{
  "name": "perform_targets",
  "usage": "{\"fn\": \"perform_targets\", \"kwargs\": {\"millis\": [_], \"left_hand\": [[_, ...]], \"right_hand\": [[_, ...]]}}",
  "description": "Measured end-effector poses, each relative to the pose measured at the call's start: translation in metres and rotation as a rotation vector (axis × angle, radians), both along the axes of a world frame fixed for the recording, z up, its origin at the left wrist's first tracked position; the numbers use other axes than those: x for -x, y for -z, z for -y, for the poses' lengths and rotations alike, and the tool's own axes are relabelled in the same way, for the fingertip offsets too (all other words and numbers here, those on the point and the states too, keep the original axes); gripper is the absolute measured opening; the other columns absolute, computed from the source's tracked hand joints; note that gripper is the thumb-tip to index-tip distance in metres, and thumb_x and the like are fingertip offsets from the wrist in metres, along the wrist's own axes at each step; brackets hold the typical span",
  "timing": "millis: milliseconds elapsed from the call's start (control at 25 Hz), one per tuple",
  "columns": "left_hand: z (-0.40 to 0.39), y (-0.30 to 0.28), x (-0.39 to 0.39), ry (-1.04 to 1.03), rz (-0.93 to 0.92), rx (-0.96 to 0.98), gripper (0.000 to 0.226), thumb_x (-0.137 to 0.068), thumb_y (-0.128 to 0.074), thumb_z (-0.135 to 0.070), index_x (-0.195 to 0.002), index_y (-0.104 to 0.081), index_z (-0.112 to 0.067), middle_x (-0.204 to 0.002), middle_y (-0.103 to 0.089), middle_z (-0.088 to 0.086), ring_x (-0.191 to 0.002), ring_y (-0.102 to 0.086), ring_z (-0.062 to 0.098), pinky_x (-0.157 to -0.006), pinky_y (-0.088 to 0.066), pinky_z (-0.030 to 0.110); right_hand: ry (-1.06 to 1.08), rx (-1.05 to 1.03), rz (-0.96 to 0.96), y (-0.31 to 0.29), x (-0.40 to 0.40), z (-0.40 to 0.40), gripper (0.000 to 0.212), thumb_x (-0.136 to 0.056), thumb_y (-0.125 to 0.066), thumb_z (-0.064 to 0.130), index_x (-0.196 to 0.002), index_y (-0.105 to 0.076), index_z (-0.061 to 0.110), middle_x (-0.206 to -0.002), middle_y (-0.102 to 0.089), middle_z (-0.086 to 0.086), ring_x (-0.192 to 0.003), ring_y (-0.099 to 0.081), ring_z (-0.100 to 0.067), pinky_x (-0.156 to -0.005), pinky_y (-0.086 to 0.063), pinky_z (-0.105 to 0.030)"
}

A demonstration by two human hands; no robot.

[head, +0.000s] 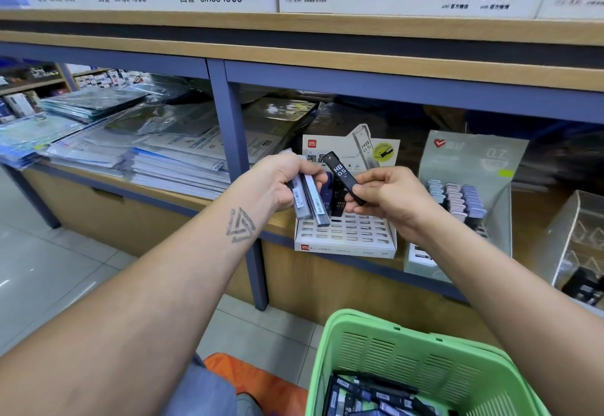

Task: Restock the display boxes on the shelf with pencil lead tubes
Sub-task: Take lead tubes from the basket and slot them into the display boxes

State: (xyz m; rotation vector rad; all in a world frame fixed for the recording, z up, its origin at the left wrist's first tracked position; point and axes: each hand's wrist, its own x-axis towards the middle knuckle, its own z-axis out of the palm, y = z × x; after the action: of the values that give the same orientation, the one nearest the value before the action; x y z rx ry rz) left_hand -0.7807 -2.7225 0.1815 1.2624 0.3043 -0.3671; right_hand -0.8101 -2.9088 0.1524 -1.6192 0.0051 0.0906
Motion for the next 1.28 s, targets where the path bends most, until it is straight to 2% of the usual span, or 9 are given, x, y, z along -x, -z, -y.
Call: {"fn": "perform_targets", "kwargs": {"millis": [80,160,360,480,600,680,840,1160,1280], "left_hand": [[0.003,-0.001,0.000,0.008,0.031,0.015,0.014,-0.096,-0.055,0.007,-0.088,-0.061,-0.002,-0.065,-0.067,0.011,-0.047,-0.064,0.015,-0.048,-0.055,0.022],[0.006,-0.002,0.001,0.043,0.060,-0.018,0.016,-0.094,-0.058,0.007,-0.084,-0.060,-0.005,-0.060,-0.066,0.008,-0.048,-0.064,0.014,-0.049,-0.056,0.023],[0.012,-0.001,0.001,0.120,0.044,-0.081,0.015,-0.093,-0.059,0.007,-0.085,-0.061,-0.005,-0.064,-0.065,0.009,-0.049,-0.064,0.015,-0.050,-0.057,0.024],[0.008,0.001,-0.001,0.095,0.004,-0.077,0.014,-0.096,-0.056,0.005,-0.085,-0.060,-0.003,-0.060,-0.064,0.010,-0.046,-0.062,0.015,-0.047,-0.055,0.024],[0.001,0.002,-0.001,0.069,-0.013,-0.073,0.012,-0.098,-0.053,0.004,-0.090,-0.060,-0.002,-0.060,-0.063,0.011,-0.044,-0.061,0.016,-0.047,-0.054,0.023],[-0.002,0.002,0.001,0.059,-0.019,-0.070,0.011,-0.098,-0.053,0.004,-0.092,-0.060,-0.002,-0.064,-0.062,0.011,-0.045,-0.061,0.015,-0.050,-0.054,0.024],[-0.007,0.000,0.002,0.050,-0.020,-0.080,0.012,-0.098,-0.054,0.004,-0.089,-0.061,-0.001,-0.062,-0.062,0.010,-0.048,-0.061,0.015,-0.058,-0.053,0.026],[-0.009,-0.001,0.002,0.044,-0.016,-0.081,0.007,-0.097,-0.055,0.004,-0.095,-0.061,-0.001,-0.057,-0.064,0.011,-0.045,-0.063,0.015,-0.053,-0.056,0.024],[-0.008,-0.001,0.001,0.062,-0.012,-0.078,0.008,-0.098,-0.054,0.003,-0.095,-0.060,-0.001,-0.060,-0.062,0.010,-0.045,-0.062,0.015,-0.053,-0.055,0.024]], "right_hand": [[-0.038,0.055,-0.015,0.000,0.001,0.002,0.010,-0.092,-0.067,-0.002,-0.100,-0.066,0.002,-0.088,-0.075,-0.022,-0.077,-0.075,-0.027,-0.068,-0.063,-0.032],[-0.062,0.191,0.039,0.000,0.001,0.001,0.013,-0.086,-0.076,0.005,-0.097,-0.070,0.010,-0.087,-0.075,-0.011,-0.080,-0.073,-0.021,-0.069,-0.058,-0.031],[-0.090,0.450,0.294,-0.011,-0.008,0.003,0.052,-0.083,-0.080,0.006,-0.126,-0.060,0.027,-0.081,-0.065,-0.002,-0.068,-0.063,-0.010,-0.066,-0.051,-0.021],[0.071,0.716,0.442,-0.004,-0.011,0.005,0.034,-0.086,-0.078,0.012,-0.109,-0.061,0.031,-0.084,-0.066,0.004,-0.068,-0.062,-0.007,-0.061,-0.045,-0.012],[0.119,0.736,0.518,0.014,-0.010,0.002,0.022,-0.089,-0.074,0.007,-0.096,-0.062,0.024,-0.087,-0.064,0.009,-0.074,-0.065,-0.010,-0.069,-0.054,-0.027],[0.112,0.737,0.533,0.023,-0.011,-0.001,0.020,-0.089,-0.074,0.007,-0.097,-0.063,0.022,-0.087,-0.064,0.010,-0.077,-0.065,-0.011,-0.074,-0.058,-0.035],[0.112,0.742,0.563,0.032,-0.015,-0.006,0.018,-0.090,-0.073,0.008,-0.101,-0.065,0.020,-0.085,-0.062,0.011,-0.078,-0.064,-0.009,-0.076,-0.058,-0.036],[0.096,0.772,0.557,0.038,-0.023,-0.005,0.015,-0.090,-0.073,0.007,-0.098,-0.069,0.019,-0.088,-0.069,0.005,-0.081,-0.064,-0.013,-0.078,-0.057,-0.036],[0.127,0.866,0.573,0.044,-0.028,-0.007,0.012,-0.092,-0.071,0.012,-0.101,-0.076,0.017,-0.099,-0.074,0.001,-0.093,-0.066,-0.019,-0.084,-0.056,-0.039]]}}
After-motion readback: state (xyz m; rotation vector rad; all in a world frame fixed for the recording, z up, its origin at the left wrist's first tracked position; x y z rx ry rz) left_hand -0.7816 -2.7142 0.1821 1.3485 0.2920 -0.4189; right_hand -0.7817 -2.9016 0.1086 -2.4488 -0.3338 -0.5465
